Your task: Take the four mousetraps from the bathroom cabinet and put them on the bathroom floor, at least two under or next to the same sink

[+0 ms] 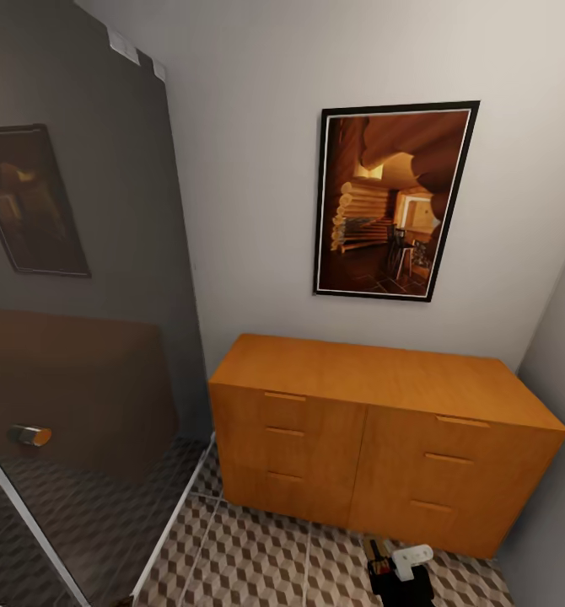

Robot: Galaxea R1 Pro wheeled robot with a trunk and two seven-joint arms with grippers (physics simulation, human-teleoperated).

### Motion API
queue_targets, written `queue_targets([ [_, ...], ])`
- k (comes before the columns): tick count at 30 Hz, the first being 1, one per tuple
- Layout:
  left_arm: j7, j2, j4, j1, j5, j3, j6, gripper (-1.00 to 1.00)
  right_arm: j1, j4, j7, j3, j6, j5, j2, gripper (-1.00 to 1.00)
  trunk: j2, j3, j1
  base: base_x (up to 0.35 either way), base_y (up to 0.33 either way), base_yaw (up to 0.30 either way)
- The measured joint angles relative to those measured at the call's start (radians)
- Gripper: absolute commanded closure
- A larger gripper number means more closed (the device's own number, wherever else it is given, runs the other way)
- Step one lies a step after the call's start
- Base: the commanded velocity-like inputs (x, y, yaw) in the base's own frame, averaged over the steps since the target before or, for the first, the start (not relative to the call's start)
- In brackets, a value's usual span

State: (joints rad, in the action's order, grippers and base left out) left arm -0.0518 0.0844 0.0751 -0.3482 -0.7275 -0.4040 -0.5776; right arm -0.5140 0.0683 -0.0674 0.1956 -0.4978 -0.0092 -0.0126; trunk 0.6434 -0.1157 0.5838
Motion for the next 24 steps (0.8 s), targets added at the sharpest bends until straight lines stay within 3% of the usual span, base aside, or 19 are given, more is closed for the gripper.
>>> queue_targets([
  [24, -0.001, 0.002, 0.001, 0.000, 0.003, -0.001, 0.002, 1.00, 0.000, 0.000, -0.007, 0.002, 0.002, 0.001, 0.000, 1.00, 0.000, 0.000, 0.000, 0.000, 0.000, 0.294],
])
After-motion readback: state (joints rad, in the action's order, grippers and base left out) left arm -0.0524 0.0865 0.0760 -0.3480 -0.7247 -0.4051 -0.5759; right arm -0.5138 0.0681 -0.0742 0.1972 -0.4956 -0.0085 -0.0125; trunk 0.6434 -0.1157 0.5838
